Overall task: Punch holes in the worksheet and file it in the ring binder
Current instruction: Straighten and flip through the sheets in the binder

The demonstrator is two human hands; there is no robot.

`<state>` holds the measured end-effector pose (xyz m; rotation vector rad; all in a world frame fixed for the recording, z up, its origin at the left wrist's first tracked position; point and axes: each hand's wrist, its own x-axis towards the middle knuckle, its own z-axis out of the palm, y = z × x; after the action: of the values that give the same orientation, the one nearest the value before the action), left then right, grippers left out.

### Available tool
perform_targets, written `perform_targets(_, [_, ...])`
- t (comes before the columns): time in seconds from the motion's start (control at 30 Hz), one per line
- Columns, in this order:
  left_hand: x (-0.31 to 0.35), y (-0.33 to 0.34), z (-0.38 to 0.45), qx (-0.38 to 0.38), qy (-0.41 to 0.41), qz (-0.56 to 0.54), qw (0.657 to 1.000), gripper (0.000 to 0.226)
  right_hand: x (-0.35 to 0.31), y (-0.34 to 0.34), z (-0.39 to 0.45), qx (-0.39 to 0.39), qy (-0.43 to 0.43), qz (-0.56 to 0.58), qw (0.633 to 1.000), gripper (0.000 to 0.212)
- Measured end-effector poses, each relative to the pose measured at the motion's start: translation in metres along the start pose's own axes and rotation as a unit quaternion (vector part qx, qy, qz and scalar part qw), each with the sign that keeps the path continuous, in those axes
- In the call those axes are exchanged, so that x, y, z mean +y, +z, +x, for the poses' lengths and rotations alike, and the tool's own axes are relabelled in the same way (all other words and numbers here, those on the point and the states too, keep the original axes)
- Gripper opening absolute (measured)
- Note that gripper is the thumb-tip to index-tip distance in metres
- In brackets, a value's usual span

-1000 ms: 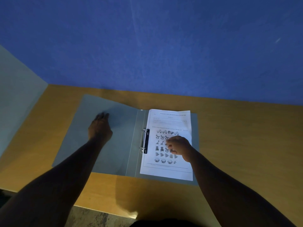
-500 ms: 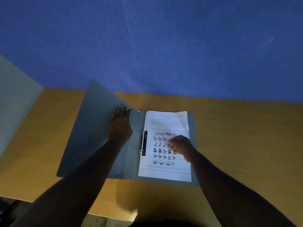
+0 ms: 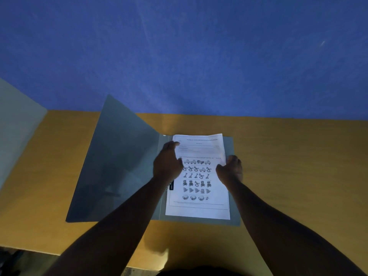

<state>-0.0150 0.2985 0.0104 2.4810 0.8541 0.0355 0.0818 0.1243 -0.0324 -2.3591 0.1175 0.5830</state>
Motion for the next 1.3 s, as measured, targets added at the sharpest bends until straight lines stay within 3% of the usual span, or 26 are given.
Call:
perform_targets(0.1, [0.014, 0.016, -0.011, -0.068, -0.047, -0.083, 0.993, 0.058, 0.0, -0.001, 0.006, 0.002, -0.014, -0.009, 1.0, 0.054])
perform_targets(0.3, [0.026, 0.04, -0.022, -0.167, -0.096, -0.083, 0.978, 0.065, -0.004, -0.006, 0.02, -0.02, 0.014, 0.028, 0.999, 0.065])
perform_targets(0.53, [0.028, 0.048, -0.022, -0.155, -0.102, -0.077, 0.98, 0.064, -0.002, -0.005, 0.036, -0.106, 0.027, -0.102, 0.989, 0.056])
perform_targets(0.83, [0.022, 0.054, -0.024, -0.151, -0.072, -0.043, 0.985, 0.066, -0.013, -0.001, 0.051, -0.093, 0.042, -0.093, 0.99, 0.052])
perform_targets(1.0, [0.023, 0.054, -0.022, -0.144, -0.07, -0.036, 0.986, 0.064, -0.016, -0.004, 0.05, -0.099, 0.0, -0.178, 0.979, 0.038])
perform_targets(1.13, [0.02, 0.05, -0.022, -0.132, -0.057, -0.015, 0.989, 0.055, -0.011, -0.007, 0.042, -0.106, -0.036, -0.13, 0.985, 0.03])
perform_targets(1.3, [0.017, 0.047, -0.021, -0.126, -0.054, -0.015, 0.99, 0.051, -0.011, -0.012, 0.033, -0.126, -0.034, -0.046, 0.99, 0.039])
